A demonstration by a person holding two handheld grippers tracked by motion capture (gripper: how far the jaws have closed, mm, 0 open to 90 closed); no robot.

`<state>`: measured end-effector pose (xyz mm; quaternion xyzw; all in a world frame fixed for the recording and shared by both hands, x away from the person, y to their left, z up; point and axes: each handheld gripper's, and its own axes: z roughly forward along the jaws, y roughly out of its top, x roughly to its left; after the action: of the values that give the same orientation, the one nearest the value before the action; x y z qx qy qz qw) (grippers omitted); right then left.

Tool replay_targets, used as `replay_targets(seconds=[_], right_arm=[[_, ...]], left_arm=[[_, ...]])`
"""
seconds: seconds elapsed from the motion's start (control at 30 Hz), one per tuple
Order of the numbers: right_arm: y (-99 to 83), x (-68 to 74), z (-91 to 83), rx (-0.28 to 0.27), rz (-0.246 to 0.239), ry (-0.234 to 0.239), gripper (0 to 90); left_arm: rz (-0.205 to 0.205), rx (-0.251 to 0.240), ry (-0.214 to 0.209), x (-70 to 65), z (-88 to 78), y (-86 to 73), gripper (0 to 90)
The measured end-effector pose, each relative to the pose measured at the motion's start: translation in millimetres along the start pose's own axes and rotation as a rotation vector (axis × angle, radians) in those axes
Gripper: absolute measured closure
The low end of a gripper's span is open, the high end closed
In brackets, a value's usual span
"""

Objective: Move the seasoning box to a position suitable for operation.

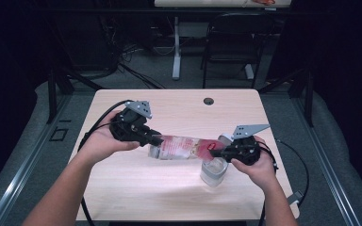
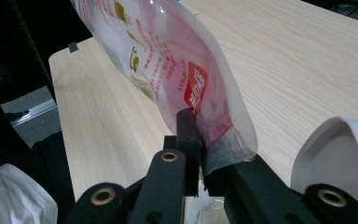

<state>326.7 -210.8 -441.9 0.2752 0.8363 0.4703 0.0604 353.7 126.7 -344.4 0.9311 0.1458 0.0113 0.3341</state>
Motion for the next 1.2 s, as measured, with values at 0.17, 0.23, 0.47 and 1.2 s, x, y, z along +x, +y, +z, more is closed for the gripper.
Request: replay_targets(seconds=[0.17, 0.23, 0.47, 1.2], right_arm=[[0.2, 0.0, -1.0, -0.004, 0.001, 0.003, 87.8], [0.3, -0.1, -1.4, -0.005, 0.001, 0.003, 87.8], [-0.3, -1.1, -3.0, -0.005, 0.002, 0.000, 87.7], [-1.2, -1.2, -6.5, -0.005, -0.002, -0.013, 88.1]], left_arm=[[-0.001, -0.007, 0.000, -0.1, -1.3, 1.3, 76.0], [0.003, -0.009, 0.000, 0.0, -1.4, 2.2, 76.1], [0.005, -0.009, -0.001, -0.6, -0.9, 5.5, 76.0], [0.014, -0.009, -0.006, -2.0, 1.5, 13.1, 76.2]])
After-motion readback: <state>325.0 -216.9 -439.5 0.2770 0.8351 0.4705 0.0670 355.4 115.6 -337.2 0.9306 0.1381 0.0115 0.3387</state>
